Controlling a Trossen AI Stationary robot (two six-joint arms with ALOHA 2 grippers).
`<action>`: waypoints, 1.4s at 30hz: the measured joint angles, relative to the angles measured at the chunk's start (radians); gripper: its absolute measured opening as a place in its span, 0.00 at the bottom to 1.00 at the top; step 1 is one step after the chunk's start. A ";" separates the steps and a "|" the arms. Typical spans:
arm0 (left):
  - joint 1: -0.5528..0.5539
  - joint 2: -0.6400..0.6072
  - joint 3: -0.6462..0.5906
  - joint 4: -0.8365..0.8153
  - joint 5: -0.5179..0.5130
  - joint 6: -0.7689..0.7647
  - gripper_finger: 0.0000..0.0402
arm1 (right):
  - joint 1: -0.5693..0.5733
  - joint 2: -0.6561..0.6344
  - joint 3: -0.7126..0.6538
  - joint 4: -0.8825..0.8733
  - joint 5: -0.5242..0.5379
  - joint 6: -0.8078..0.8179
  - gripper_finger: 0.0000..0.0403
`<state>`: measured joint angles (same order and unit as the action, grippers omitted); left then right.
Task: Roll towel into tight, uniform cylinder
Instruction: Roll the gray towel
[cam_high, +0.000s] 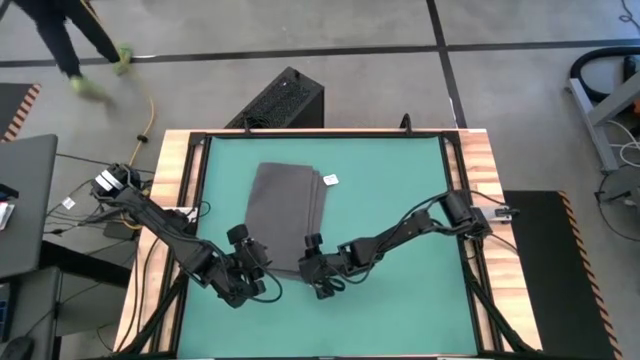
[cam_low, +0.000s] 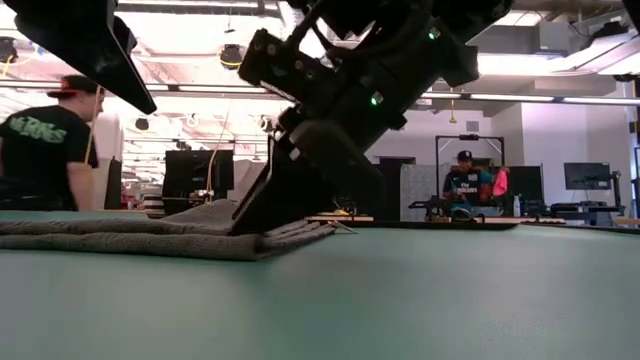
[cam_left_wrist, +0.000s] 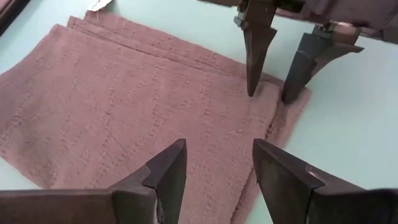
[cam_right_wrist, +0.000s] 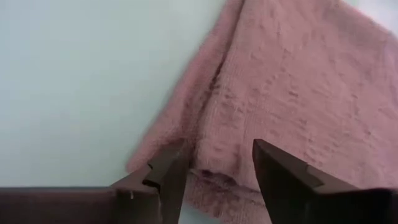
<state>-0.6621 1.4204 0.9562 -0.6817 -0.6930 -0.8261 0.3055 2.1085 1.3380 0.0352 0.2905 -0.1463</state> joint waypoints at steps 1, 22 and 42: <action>0.000 0.000 0.000 0.000 0.000 0.000 0.43 | -0.001 -0.002 0.000 0.000 0.000 0.001 0.48; 0.000 0.000 0.000 0.000 0.005 0.001 0.43 | -0.009 -0.009 0.011 -0.068 0.000 0.037 0.04; 0.000 0.000 0.001 0.000 0.000 -0.001 0.43 | 0.118 -0.010 0.394 -0.558 0.055 0.060 0.05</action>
<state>-0.6624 1.4208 0.9569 -0.6815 -0.6931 -0.8273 0.4237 2.0983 1.7319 -0.5224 0.3452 -0.0860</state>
